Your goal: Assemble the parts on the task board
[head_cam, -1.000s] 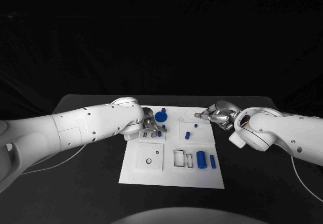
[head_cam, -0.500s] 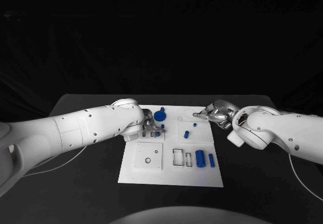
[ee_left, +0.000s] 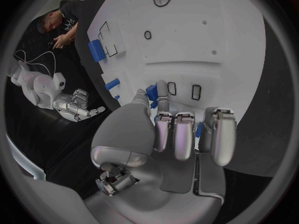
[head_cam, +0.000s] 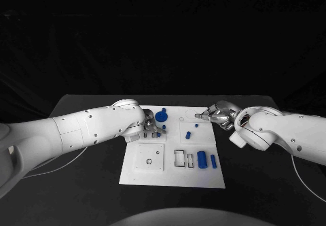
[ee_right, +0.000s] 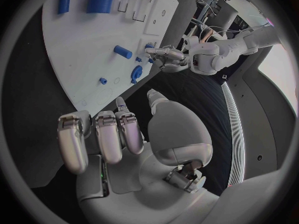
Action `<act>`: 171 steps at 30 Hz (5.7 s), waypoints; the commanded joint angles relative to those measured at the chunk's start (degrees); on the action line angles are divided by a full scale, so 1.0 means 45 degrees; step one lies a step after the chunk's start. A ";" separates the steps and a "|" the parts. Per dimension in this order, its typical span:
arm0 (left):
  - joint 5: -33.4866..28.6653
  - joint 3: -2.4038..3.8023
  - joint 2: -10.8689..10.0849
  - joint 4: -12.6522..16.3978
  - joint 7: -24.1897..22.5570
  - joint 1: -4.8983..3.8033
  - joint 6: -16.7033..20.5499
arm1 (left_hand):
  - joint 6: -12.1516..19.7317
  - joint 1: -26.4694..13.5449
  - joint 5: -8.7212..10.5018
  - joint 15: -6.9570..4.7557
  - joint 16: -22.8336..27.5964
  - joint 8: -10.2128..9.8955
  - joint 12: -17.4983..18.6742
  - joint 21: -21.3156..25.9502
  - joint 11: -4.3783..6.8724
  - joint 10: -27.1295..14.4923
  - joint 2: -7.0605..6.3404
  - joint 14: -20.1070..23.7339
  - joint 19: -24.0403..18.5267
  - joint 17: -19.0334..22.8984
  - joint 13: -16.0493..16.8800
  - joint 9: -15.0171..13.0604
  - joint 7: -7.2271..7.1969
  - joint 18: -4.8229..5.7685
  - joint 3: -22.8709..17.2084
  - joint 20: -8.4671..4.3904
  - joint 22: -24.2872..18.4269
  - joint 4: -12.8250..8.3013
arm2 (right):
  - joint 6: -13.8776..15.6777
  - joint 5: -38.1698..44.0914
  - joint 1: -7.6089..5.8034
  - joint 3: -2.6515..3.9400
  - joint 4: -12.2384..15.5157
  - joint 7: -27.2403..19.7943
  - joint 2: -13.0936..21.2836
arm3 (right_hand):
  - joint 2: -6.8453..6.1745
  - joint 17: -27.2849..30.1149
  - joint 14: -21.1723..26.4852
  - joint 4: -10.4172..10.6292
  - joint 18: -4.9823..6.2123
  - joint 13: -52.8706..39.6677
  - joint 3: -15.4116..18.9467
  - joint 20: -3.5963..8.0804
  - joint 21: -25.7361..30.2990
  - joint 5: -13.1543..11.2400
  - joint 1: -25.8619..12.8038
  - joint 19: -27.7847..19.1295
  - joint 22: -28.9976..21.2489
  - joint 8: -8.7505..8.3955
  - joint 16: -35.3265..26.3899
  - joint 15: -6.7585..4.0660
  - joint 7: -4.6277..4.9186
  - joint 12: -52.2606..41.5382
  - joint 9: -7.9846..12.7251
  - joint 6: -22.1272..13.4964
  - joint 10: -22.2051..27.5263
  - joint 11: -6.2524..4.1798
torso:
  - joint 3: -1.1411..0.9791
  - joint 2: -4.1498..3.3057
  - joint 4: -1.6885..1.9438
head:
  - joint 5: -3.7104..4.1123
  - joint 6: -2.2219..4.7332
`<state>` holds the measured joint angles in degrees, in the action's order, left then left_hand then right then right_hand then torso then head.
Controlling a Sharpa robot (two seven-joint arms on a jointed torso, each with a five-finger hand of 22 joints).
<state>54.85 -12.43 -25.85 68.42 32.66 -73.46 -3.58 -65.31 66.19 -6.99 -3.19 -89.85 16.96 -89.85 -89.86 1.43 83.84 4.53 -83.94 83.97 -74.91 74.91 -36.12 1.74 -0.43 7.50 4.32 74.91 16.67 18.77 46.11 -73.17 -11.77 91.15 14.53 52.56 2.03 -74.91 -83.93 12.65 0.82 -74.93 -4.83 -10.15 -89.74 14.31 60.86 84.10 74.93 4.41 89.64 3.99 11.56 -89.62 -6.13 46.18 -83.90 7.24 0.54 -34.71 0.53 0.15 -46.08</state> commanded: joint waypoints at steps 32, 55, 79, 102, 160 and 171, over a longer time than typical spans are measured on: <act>-0.0004 0.0008 0.0018 -0.0062 -0.0395 0.0006 0.0053 | 0.0203 0.2200 -0.4278 -0.0018 -0.0033 -0.0209 -0.0033 -0.0031 0.0129 0.1369 -0.0738 -0.1346 0.1340 -0.3353 0.3354 -0.1027 -0.0169 0.0097 -0.0471 -0.0063 0.3354 -0.0128 | -0.0226 0.0104 0.0047 -0.0003 -0.0069 0.0205 -0.0049 | 0.0078 -0.3353 -0.1350 0.0071 -0.0182 -0.3349 0.0034 -0.0112 -0.0058 0.0107 -0.0047 0.1311 0.3349 0.0079 0.0080 0.0125 0.0057 -0.0086 -0.0028 -0.0082 -0.1356 0.0131 | -0.0008 0.0001 -0.0004 | -0.0006 -0.0001; -0.0050 0.0033 -0.0500 0.0365 -0.0910 -0.0087 0.0770 | 0.0166 0.2742 -0.5878 -0.0013 -0.0033 -0.0389 -0.0033 -0.0031 0.0157 0.1369 -0.1240 -0.1346 0.1340 -0.3353 0.3354 -0.1270 -0.0197 0.0097 -0.0925 -0.0072 0.3354 -0.0085 | -0.0244 0.0109 0.0115 -0.0004 -0.0183 0.0225 -0.0006 | 0.0095 -0.3353 -0.1350 0.0069 -0.0182 -0.3349 0.0034 -0.0121 -0.0058 0.0117 -0.0029 0.1311 0.3349 0.0087 0.0080 0.0138 0.0079 -0.0086 -0.0034 -0.0084 -0.1356 0.0150 | -0.0012 0.0016 -0.0002 | 0.0046 -0.0033; 0.0470 0.0039 -0.1065 0.0955 0.0841 -0.0746 -0.1711 | 0.0037 0.2782 -0.5866 -0.0017 -0.0033 -0.0421 -0.0033 -0.0031 0.0174 0.1369 -0.1378 -0.1346 0.1340 -0.3353 0.3354 -0.1328 -0.0205 0.0097 -0.0991 -0.0069 0.3354 -0.0018 | -0.0273 0.0097 0.0257 -0.0004 -0.0301 0.0223 -0.0079 | 0.0118 -0.3353 -0.1350 0.0062 -0.0182 -0.3349 0.0038 -0.0141 -0.0058 0.0123 0.0001 0.1311 0.3349 0.0099 0.0080 0.0163 0.0109 -0.0086 -0.0043 -0.0090 -0.1356 0.0180 | -0.0002 -0.0009 -0.0026 | -0.0075 -0.0192; 0.1079 0.0025 -0.0510 0.0557 0.1167 -0.0692 -0.1679 | 0.0011 0.2927 -0.5772 -0.0038 -0.0033 -0.0499 -0.0033 -0.0031 0.0196 0.1369 -0.1265 -0.1346 0.1340 -0.3353 0.3354 -0.1351 -0.0228 0.0097 -0.1193 -0.0064 0.3354 -0.0048 | -0.0344 0.0075 0.0312 -0.0004 -0.0344 0.0184 -0.0143 | 0.0128 -0.3353 -0.1350 0.0062 -0.0182 -0.3349 0.0043 -0.0150 -0.0058 0.0124 0.0012 0.1311 0.3349 0.0103 0.0080 0.0175 0.0119 -0.0086 -0.0047 -0.0096 -0.1356 0.0191 | -0.0005 0.0002 0.0001 | -0.0154 -0.0243; 0.0966 0.0017 0.0049 -0.0122 0.0915 -0.0334 -0.1349 | 0.0084 0.2822 -0.5221 0.0006 -0.0033 -0.0686 -0.0033 -0.0031 0.0130 0.1369 -0.1087 -0.1346 0.1340 -0.3353 0.3354 -0.1427 -0.0159 0.0097 -0.1515 -0.0066 0.3354 -0.0017 | -0.0361 0.0068 0.0328 -0.0004 -0.0279 0.0230 -0.0154 | 0.0147 -0.3353 -0.1350 0.0061 -0.0182 -0.3349 0.0054 -0.0170 -0.0058 0.0124 0.0033 0.1311 0.3349 0.0111 0.0080 0.0199 0.0141 -0.0086 -0.0054 -0.0110 -0.1356 0.0213 | -0.0013 0.0008 0.0007 | 0.0014 -0.0321; 0.1139 0.0015 0.0045 -0.0170 0.0949 -0.0333 -0.1484 | 0.0077 0.2829 -0.5145 0.0010 -0.0033 -0.0693 -0.0033 -0.0031 0.0130 0.1369 -0.1090 -0.1346 0.1340 -0.3353 0.3354 -0.1442 -0.0159 0.0097 -0.1546 -0.0063 0.3354 -0.0025 | -0.0344 0.0066 0.0328 -0.0004 -0.0289 0.0228 -0.0171 | 0.0147 -0.3353 -0.1350 0.0061 -0.0182 -0.3349 0.0054 -0.0170 -0.0058 0.0124 0.0033 0.1311 0.3349 0.0111 0.0080 0.0199 0.0141 -0.0086 -0.0054 -0.0110 -0.1356 0.0213 | -0.0007 0.0007 -0.0005 | 0.0015 -0.0346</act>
<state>59.47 -12.27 -25.72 67.79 36.72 -75.14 -9.20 -64.88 78.88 -30.45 -3.19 -89.85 13.47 -89.85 -89.86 1.94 83.96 -0.83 -83.94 83.97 -74.91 74.91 -42.55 1.14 -0.43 0.75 4.32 74.91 16.57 17.90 46.14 -71.73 -11.78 89.81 15.55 51.84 2.26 -74.94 -83.93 12.81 0.82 -74.91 -4.67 -10.57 -89.74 14.53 61.10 84.11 74.94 4.63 89.64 4.40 11.67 -89.62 -6.33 46.07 -84.09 7.84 0.50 -34.69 0.53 0.21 -47.60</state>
